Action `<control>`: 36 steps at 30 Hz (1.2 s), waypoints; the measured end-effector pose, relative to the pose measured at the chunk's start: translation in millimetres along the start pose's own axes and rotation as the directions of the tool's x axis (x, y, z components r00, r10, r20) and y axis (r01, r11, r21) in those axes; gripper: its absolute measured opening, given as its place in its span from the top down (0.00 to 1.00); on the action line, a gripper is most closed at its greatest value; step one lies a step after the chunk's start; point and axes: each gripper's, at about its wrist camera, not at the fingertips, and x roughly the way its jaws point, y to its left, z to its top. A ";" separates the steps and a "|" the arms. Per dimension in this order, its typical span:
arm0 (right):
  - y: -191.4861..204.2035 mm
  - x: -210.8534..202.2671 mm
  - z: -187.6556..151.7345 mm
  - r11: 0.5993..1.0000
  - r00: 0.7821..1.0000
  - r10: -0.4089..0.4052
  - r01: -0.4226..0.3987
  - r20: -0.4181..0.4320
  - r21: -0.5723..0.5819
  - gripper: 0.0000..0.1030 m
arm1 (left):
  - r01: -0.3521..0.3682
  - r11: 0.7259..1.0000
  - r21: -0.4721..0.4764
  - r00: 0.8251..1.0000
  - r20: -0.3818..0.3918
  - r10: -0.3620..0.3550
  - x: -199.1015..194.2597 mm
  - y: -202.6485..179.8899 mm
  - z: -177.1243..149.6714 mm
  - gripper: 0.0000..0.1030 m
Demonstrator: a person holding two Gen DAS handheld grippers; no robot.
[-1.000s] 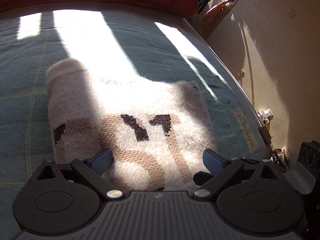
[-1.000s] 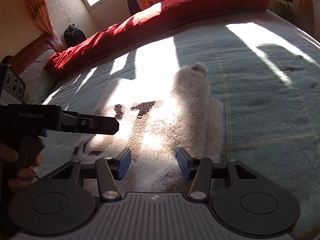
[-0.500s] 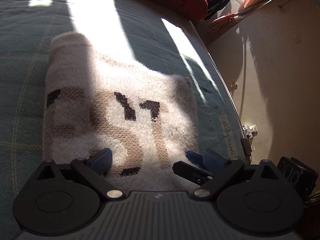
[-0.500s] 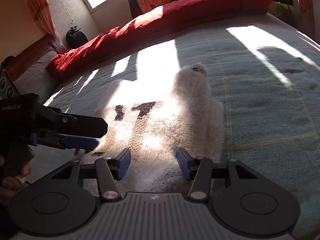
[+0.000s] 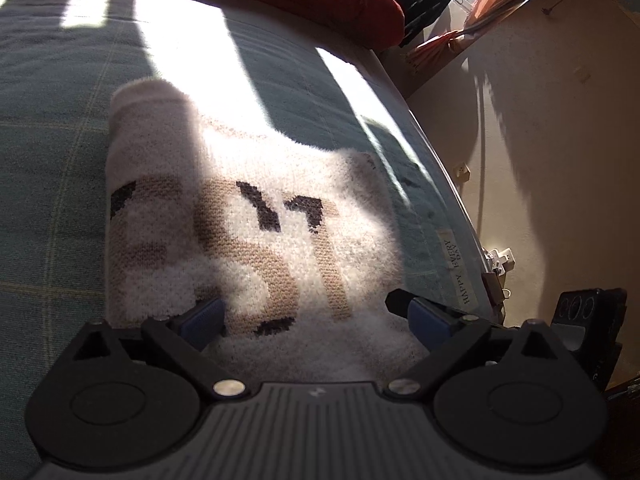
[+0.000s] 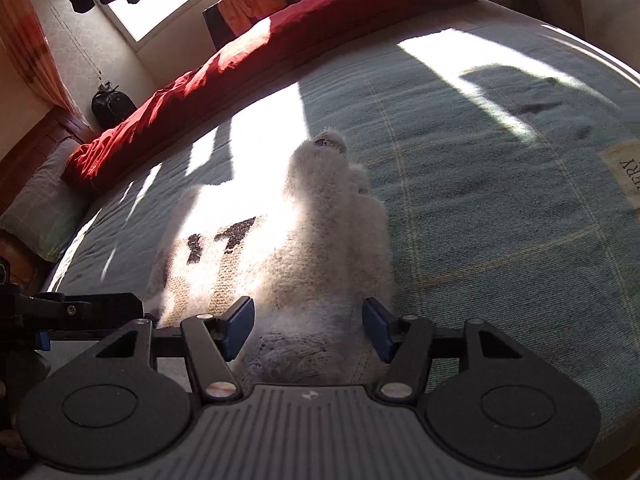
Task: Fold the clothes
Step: 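Roll both grippers and close them on the sweater's end, then lift the held end with both grippers and fold it over the bundle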
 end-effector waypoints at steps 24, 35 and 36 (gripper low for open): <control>-86.4 55.9 7.5 0.825 0.923 0.379 -0.307 -0.063 0.474 0.16 | -0.014 0.956 -0.293 1.000 -0.029 0.006 24.3 100.8 10.4 0.05; -65.1 92.6 39.2 0.850 0.906 0.402 -0.316 -0.132 0.422 0.14 | 0.116 0.953 -0.281 0.988 -0.069 -0.141 59.6 124.7 25.7 0.04; -63.8 96.0 42.3 0.851 0.905 0.403 -0.316 -0.135 0.420 0.14 | 0.127 0.952 -0.279 0.986 -0.072 -0.153 61.4 126.3 26.1 0.04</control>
